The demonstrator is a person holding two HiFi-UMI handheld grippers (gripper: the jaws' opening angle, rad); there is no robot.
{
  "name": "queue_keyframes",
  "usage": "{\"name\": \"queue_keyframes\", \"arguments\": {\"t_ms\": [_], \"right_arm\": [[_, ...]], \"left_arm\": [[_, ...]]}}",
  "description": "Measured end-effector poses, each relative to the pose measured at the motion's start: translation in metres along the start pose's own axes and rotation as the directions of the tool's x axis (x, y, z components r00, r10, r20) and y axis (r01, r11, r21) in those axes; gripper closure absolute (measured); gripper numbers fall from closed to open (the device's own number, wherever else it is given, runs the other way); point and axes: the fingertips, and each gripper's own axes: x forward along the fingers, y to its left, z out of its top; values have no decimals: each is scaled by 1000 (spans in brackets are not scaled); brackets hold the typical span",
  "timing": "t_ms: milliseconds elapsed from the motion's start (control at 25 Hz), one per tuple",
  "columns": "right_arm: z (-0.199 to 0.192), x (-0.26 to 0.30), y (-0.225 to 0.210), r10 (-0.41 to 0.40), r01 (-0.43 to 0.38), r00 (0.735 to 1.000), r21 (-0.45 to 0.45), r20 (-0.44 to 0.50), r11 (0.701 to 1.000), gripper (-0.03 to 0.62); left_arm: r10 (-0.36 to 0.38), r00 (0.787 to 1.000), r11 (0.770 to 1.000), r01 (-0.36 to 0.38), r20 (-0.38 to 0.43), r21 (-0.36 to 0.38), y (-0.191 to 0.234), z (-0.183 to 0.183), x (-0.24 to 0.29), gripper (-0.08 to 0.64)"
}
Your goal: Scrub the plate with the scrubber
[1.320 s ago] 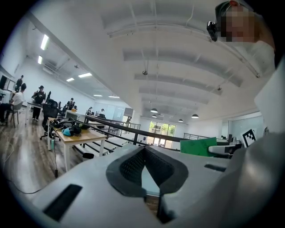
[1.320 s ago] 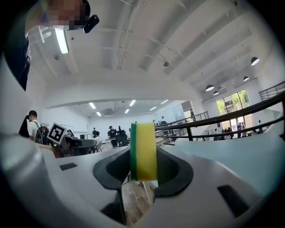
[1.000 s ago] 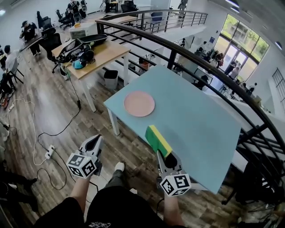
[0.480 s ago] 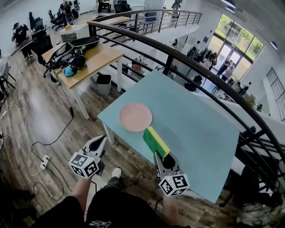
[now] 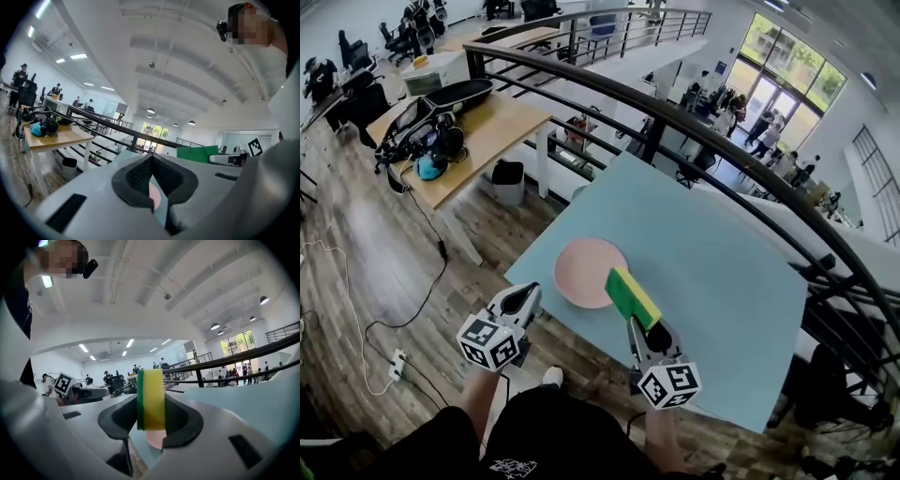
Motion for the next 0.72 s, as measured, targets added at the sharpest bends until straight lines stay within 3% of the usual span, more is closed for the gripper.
{"name": "queue_keyframes", "arguments": {"t_ms": [200,400,720], "right_arm": [[-4,53,-3,-41,41,999,3,-36,999,454],[-8,85,-2,-60,61,996,12,-67,998,454],[-39,106,-25,-51,74,988,157,-147,985,456]], "left_arm": [[-65,997,998,65,-34,-3,39,7,30,552],[-83,995,996,80,-57,-46,73,6,50,552],[-80,986,993,67,-145,-95,95,-30,71,552]]}}
